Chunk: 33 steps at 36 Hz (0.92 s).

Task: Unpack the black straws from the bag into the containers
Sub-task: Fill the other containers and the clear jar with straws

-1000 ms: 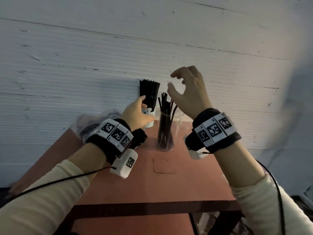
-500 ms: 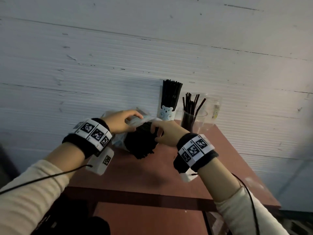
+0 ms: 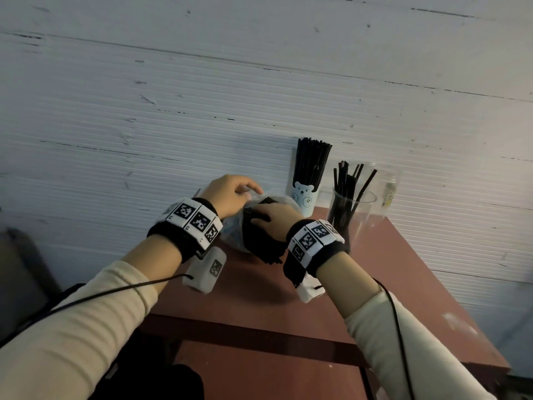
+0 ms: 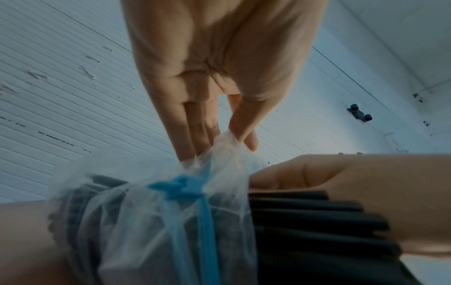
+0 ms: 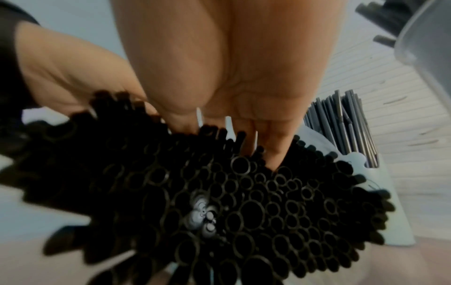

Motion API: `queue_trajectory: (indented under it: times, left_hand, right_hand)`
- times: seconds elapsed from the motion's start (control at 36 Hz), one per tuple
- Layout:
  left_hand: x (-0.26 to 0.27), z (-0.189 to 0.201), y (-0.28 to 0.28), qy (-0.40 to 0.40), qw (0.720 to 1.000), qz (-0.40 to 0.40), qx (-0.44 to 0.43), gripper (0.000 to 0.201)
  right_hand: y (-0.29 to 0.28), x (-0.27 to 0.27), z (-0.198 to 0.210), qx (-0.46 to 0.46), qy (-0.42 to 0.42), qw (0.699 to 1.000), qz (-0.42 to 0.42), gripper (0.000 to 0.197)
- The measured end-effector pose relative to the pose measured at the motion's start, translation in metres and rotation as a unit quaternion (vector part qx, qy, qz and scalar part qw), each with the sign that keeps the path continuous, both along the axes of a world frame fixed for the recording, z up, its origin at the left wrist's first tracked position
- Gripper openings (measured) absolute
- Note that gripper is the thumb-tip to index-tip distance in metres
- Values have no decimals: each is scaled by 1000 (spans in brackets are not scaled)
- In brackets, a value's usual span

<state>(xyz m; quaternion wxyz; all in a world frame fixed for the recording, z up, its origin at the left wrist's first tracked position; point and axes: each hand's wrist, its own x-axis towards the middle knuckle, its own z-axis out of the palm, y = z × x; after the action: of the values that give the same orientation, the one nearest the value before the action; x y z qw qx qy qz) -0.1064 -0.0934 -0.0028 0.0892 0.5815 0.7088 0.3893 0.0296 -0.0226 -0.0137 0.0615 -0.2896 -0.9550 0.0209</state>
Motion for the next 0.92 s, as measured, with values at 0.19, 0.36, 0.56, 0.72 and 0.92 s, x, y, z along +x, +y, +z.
queue_trajectory:
  times: [0.19,0.36,0.56,0.72,0.92]
  left_hand:
    - [-1,2,4,-13,1000,3,27,27]
    - [1,3,4,-9,999,7,35,25]
    - [-1,2,2,-6,999,17,35,28]
    - [1,1,0,-1,999,11,42,29]
    - [5,-6,-3,5,1000,-22,17,29]
  right_hand:
    - [14,-8,2,-43,-7,999,-9,41]
    - [17,-2,-6,-48,69,996,-13,32]
    - [14,7,1,-13,108,994,4,34]
    - [15,18,2,-21,155,988,12,34]
    - [16,44,11,-48,159,986,7,31]
